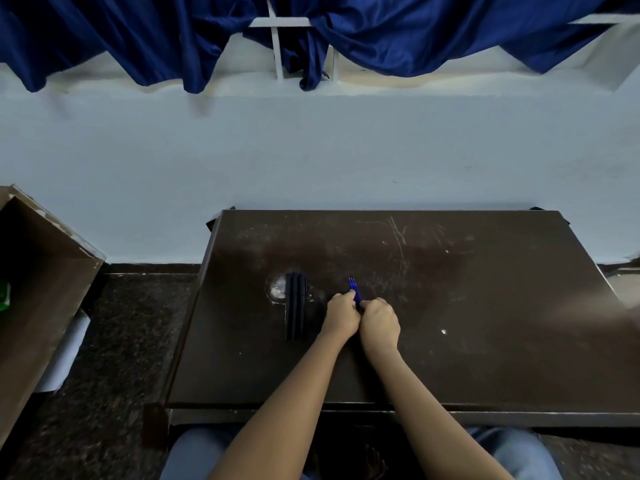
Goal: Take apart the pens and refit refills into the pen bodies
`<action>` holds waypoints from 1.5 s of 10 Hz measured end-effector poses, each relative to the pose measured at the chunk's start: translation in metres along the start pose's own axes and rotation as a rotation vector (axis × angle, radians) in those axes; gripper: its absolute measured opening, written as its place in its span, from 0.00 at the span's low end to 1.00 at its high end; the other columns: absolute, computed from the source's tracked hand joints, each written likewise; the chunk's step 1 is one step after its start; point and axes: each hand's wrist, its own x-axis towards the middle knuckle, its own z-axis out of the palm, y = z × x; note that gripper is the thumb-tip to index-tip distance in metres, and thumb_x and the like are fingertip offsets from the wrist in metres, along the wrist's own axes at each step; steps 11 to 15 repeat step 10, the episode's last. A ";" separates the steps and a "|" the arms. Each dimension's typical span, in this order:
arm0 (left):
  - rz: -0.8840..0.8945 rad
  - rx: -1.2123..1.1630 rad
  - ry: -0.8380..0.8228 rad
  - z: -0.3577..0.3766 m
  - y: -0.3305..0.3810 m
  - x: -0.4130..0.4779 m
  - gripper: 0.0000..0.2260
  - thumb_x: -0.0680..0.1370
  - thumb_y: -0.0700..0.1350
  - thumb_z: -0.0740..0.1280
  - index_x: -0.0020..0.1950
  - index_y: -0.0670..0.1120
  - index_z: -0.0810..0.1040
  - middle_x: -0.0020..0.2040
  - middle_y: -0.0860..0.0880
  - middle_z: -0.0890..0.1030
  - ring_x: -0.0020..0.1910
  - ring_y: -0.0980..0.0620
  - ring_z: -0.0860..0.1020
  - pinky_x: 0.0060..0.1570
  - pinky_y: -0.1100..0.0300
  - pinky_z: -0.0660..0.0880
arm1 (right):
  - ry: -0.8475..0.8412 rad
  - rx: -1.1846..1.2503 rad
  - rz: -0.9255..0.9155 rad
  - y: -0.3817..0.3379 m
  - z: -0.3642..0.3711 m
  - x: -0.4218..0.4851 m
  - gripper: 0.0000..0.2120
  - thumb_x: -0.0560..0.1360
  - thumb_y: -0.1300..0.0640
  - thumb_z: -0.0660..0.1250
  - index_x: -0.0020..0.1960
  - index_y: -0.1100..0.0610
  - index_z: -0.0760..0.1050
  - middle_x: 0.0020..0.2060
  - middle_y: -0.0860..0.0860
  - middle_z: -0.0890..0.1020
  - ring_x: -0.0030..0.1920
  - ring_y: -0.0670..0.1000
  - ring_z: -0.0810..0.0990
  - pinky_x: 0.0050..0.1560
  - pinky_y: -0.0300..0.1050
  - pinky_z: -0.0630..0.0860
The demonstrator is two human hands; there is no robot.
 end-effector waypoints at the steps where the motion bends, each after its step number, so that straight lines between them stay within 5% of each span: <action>1: 0.007 0.005 -0.003 -0.002 0.001 0.002 0.20 0.82 0.38 0.55 0.75 0.41 0.65 0.70 0.40 0.68 0.65 0.43 0.71 0.64 0.56 0.67 | -0.001 0.054 0.001 0.001 -0.002 0.003 0.12 0.80 0.62 0.59 0.57 0.57 0.80 0.54 0.55 0.78 0.48 0.54 0.81 0.39 0.39 0.70; 4: 0.006 0.014 -0.021 -0.004 0.005 0.010 0.20 0.82 0.38 0.55 0.74 0.42 0.65 0.71 0.40 0.68 0.67 0.43 0.70 0.65 0.55 0.67 | 0.029 0.242 0.028 0.004 -0.004 0.010 0.10 0.78 0.59 0.62 0.50 0.59 0.83 0.42 0.56 0.82 0.39 0.55 0.82 0.39 0.48 0.80; 8: -0.017 -0.050 -0.026 -0.008 0.008 0.007 0.23 0.79 0.34 0.58 0.74 0.44 0.65 0.65 0.42 0.72 0.61 0.45 0.73 0.58 0.57 0.69 | -0.004 0.277 0.029 0.005 -0.009 0.011 0.10 0.78 0.60 0.63 0.54 0.59 0.81 0.46 0.55 0.84 0.44 0.54 0.82 0.42 0.46 0.79; 15: -0.025 -0.064 0.014 -0.012 0.001 0.002 0.25 0.78 0.33 0.59 0.75 0.43 0.62 0.67 0.41 0.71 0.64 0.45 0.72 0.62 0.57 0.69 | 0.005 0.263 0.057 0.007 -0.010 0.008 0.12 0.78 0.60 0.62 0.58 0.58 0.81 0.49 0.57 0.83 0.48 0.57 0.82 0.46 0.47 0.78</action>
